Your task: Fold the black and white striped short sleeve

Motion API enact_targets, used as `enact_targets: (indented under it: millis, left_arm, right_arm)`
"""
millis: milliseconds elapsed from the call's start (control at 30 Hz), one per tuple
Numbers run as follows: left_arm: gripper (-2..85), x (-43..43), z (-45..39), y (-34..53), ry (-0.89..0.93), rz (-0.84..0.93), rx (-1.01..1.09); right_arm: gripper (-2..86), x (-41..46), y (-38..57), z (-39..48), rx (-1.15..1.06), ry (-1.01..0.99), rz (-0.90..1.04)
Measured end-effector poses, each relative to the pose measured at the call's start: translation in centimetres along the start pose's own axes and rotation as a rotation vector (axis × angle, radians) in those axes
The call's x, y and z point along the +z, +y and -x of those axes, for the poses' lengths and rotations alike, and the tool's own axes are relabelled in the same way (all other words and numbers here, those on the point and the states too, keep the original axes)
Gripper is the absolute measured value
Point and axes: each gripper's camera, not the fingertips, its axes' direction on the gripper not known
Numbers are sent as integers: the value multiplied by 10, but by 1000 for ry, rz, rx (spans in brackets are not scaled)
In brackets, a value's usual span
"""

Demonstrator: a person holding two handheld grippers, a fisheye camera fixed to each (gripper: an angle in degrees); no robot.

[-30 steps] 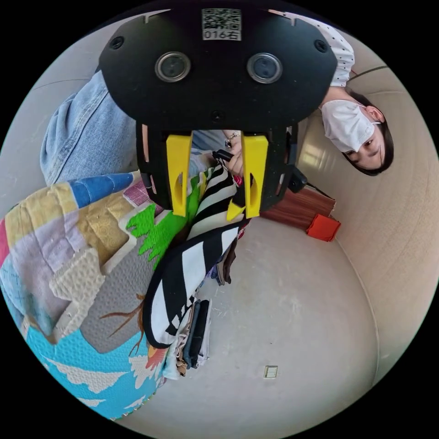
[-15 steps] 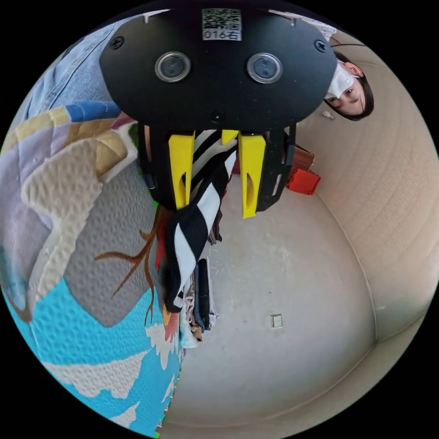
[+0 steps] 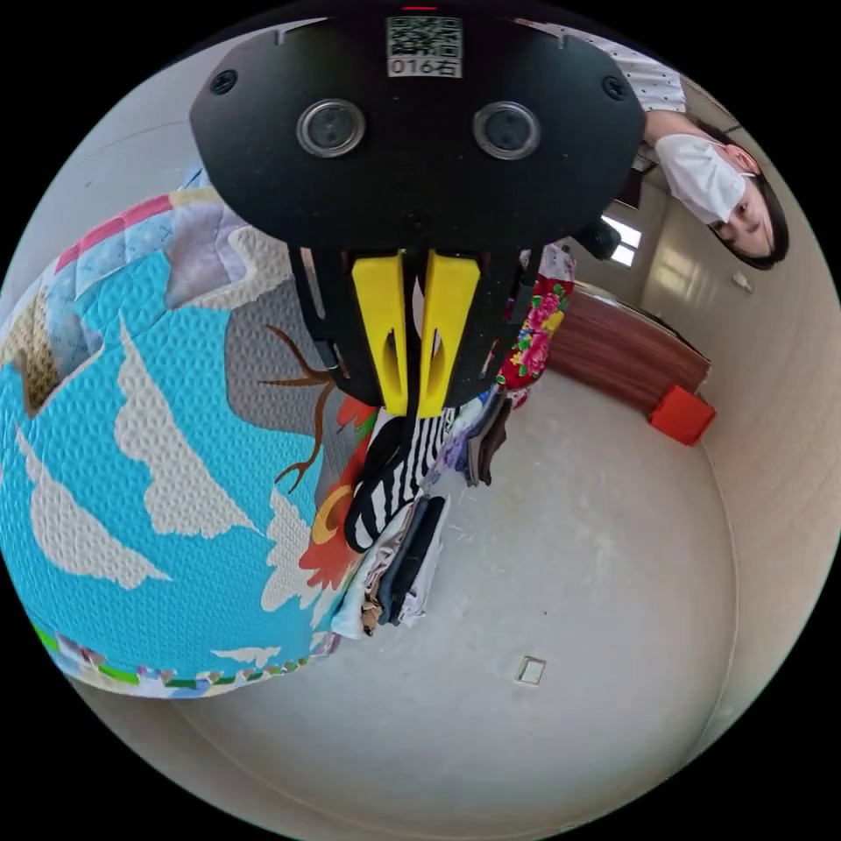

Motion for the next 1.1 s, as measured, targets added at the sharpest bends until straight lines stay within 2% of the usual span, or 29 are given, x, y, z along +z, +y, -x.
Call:
enact_targets:
  millis: [133,267,333,433,600,767,900,1100]
  left_arm:
    - [63,2,38,-29,-4,-82,-37]
    - [63,38,101,-92,-50,-4,-88]
    - [66,63,139,-124,-63,75,-136]
    - [78,111,209,-166,6,238,-291]
    - [79,164,304,-201,191,228,-517]
    - [109,191,374,-215,189,269,-588]
    - [132,199,420,-222,244,260,-624]
    - [122,226,460,-242,130,350,-607]
  right_arm:
    - [12,19,3,85,-232,293,85]
    - [11,64,32,184,-534,581,181]
    - [11,84,46,217,-600,712,195]
    - [9,111,71,267,-706,852,171]
    - [5,160,113,339,-870,1102,142]
    - [3,237,175,400,-1203,1503,151]
    - [3,274,210,426,-1395,1621,174]
    - [3,284,230,471,-1489,1637,165]
